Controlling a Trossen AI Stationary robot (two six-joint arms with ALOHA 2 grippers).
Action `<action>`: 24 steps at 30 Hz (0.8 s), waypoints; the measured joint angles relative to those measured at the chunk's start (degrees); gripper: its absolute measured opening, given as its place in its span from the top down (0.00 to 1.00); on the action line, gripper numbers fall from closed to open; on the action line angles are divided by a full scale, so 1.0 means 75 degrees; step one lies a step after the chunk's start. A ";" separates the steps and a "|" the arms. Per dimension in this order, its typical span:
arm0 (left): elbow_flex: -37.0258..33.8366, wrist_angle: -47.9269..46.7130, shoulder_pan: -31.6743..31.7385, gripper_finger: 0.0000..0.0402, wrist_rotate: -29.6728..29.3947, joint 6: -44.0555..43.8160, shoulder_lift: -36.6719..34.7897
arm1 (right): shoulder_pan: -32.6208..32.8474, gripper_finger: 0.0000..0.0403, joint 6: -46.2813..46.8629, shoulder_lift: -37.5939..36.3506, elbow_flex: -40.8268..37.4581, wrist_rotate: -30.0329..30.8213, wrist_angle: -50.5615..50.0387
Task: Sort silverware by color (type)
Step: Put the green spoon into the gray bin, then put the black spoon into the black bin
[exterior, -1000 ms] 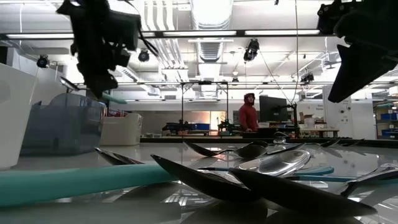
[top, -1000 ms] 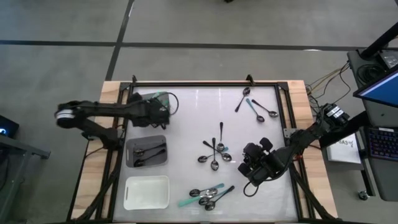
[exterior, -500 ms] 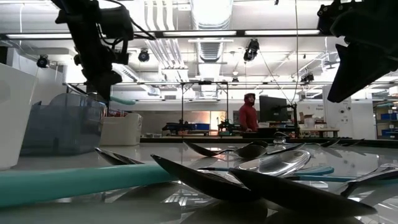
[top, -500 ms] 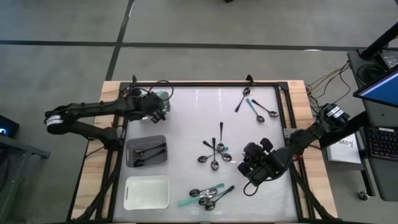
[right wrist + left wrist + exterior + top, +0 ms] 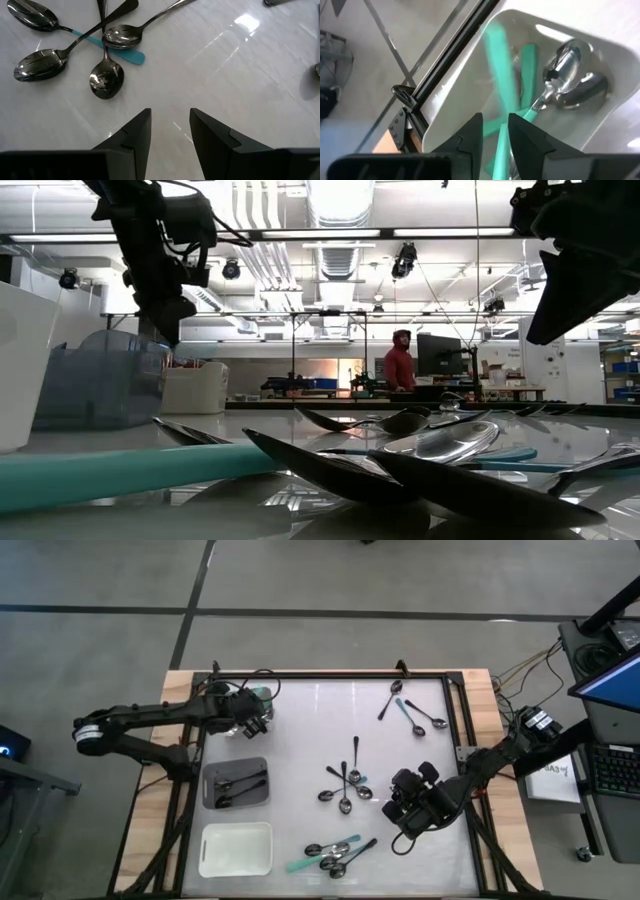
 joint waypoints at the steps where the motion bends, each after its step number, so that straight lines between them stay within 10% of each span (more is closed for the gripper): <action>1: 0.0000 0.0001 0.0002 0.80 0.0000 0.0132 0.0000 | 0.0002 0.68 0.0000 0.0000 0.0000 0.0000 0.0000; 11: 0.0000 0.0280 -0.0048 0.71 0.0088 0.0409 0.0000 | 0.0002 0.68 0.0000 0.0000 0.0000 -0.0003 0.0023; 24: 0.0000 0.2455 -0.1564 0.76 0.3279 0.0022 0.0032 | -0.0001 0.68 -0.0035 0.0000 0.0000 -0.0006 0.0018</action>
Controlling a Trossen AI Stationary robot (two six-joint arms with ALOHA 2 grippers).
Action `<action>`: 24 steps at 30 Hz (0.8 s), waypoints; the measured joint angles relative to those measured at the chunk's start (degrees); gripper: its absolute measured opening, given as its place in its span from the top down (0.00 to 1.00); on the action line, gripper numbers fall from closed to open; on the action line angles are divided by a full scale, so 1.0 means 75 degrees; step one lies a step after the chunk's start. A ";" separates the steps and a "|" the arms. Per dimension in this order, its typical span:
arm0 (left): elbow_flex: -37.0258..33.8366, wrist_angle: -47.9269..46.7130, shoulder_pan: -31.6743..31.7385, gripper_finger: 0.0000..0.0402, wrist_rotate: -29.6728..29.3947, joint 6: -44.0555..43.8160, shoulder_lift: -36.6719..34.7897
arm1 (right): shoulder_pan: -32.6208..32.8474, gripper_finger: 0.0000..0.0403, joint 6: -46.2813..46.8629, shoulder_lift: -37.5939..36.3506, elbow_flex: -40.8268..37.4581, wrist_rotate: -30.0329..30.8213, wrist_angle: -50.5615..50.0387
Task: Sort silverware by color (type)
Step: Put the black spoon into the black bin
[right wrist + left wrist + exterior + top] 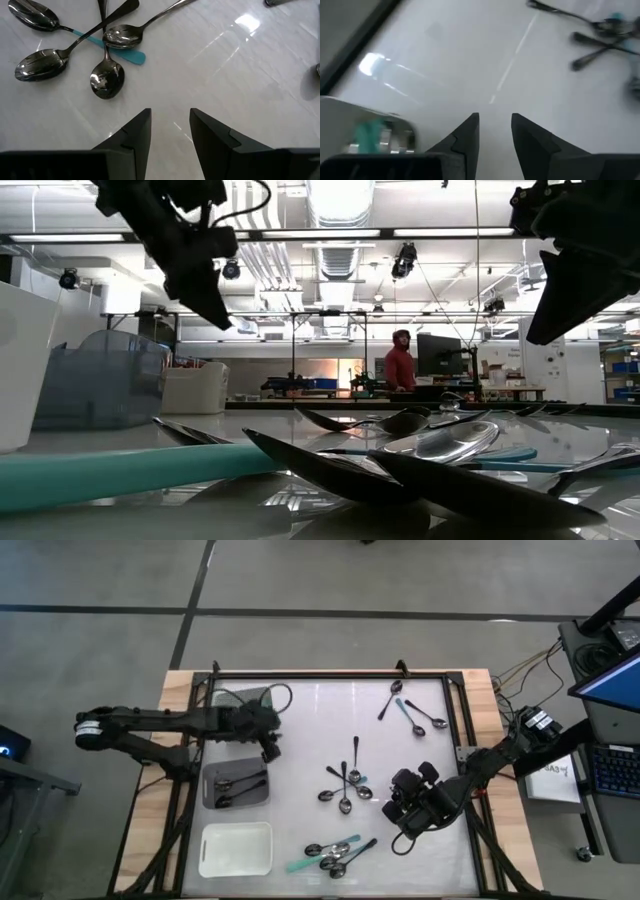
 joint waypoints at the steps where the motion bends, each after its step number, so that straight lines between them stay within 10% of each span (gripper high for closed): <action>1: -0.0004 0.0008 -0.0194 0.76 0.0025 -0.0184 0.0027 | 0.0003 0.68 -0.0087 0.0000 0.0000 0.0000 0.0003; 13: -0.0050 0.1482 -0.2737 0.76 -0.0147 -0.1162 0.0581 | -0.0224 0.68 -0.2227 0.0000 0.0000 0.0000 0.0332; 24: 0.0545 0.1408 -0.2992 0.76 -0.1361 -0.2444 0.1343 | -0.1082 0.68 0.0349 0.0048 -0.0233 0.0816 0.1862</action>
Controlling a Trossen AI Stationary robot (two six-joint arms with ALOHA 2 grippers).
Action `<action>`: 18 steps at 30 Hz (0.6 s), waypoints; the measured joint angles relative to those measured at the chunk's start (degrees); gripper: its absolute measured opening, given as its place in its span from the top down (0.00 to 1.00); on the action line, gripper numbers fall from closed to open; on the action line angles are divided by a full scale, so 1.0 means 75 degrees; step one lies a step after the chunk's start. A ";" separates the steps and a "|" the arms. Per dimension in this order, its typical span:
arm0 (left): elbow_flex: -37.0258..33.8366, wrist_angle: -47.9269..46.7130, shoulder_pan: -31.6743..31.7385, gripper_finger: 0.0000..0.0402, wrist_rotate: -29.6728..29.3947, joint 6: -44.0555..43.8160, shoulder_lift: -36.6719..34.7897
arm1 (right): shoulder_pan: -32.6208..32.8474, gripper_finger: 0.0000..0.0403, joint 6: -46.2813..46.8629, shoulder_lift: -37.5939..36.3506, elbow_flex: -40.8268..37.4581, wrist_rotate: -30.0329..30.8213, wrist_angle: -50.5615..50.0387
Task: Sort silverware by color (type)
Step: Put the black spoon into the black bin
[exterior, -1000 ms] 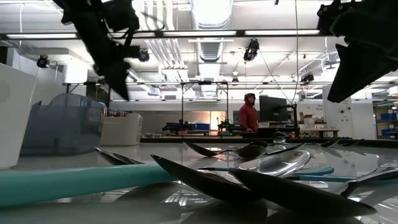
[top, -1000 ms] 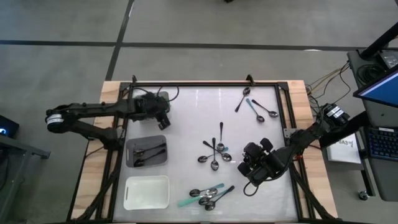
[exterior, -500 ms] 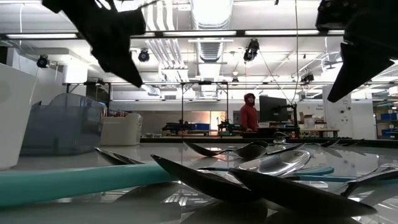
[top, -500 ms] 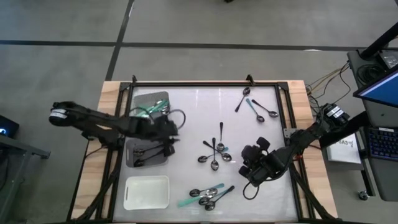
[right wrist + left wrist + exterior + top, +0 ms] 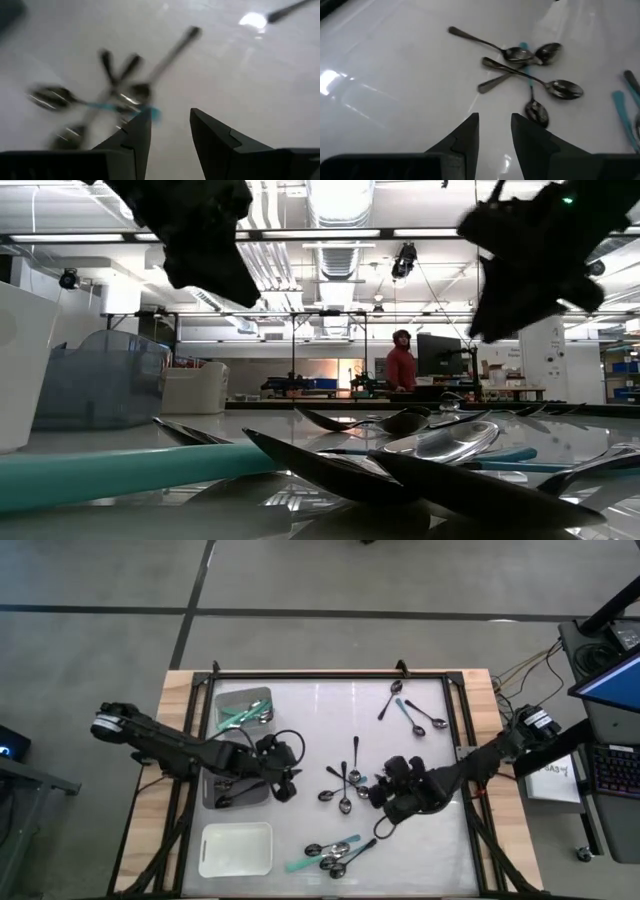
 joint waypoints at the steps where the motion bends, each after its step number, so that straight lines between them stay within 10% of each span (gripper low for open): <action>1: 0.0029 0.0013 -0.0017 0.76 0.0105 0.0030 0.0038 | -0.0045 0.68 -0.0018 0.0051 -0.0031 0.0079 0.0479; 8: 0.0114 -0.0375 -0.0161 0.76 0.0139 0.0142 0.0083 | -0.0567 0.68 -0.1052 0.0746 -0.0096 0.0039 0.3273; 18: 0.0114 -0.0723 -0.0432 0.76 0.0176 0.0863 -0.0116 | -0.1793 0.68 0.0187 0.1269 -0.0096 -0.0891 0.3034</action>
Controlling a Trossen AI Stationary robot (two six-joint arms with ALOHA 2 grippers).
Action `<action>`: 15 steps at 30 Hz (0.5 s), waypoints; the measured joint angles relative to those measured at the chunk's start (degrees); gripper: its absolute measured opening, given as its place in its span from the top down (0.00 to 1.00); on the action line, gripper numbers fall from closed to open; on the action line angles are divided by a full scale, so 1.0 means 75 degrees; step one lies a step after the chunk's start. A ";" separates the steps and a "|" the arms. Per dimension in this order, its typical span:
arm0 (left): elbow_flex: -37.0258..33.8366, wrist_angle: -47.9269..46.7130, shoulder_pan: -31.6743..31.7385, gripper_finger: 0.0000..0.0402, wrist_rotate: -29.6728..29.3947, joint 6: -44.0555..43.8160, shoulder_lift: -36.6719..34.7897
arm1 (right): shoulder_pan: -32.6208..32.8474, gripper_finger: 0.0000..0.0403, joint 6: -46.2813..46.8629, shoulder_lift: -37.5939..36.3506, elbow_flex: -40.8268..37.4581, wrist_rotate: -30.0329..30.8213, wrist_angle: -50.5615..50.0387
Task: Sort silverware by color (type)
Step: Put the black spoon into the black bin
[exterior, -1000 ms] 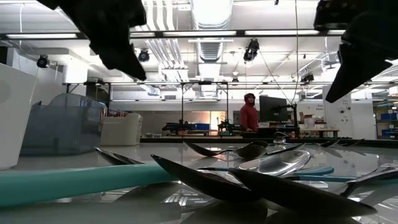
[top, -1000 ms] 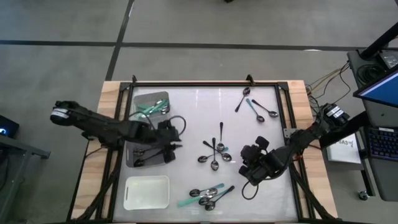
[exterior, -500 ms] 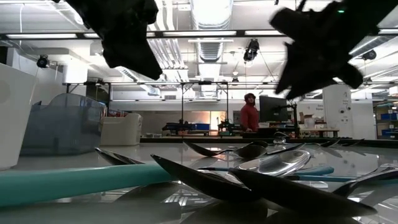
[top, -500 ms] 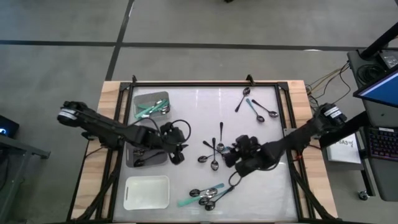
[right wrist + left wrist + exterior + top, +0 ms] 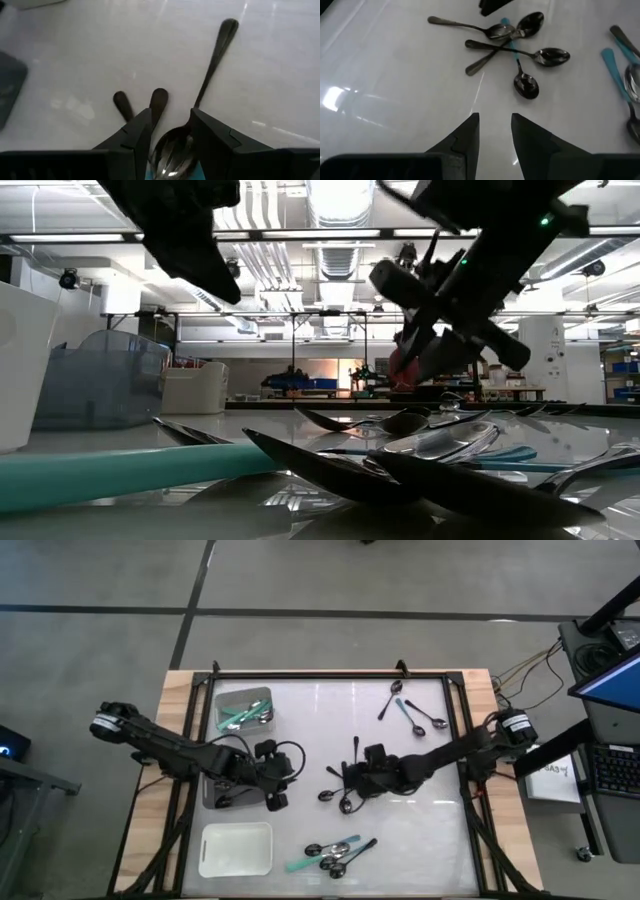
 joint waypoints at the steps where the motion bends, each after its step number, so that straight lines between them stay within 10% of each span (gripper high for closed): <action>1: 0.0000 -0.0001 -0.0002 0.76 0.0043 0.0069 -0.0003 | -0.0060 0.68 0.0070 0.0034 0.0005 -0.0013 0.0007; 15: -0.0003 -0.0040 0.0001 0.76 0.0094 0.0815 -0.0006 | -0.0865 0.69 0.0633 0.0659 0.0117 -0.0722 -0.0071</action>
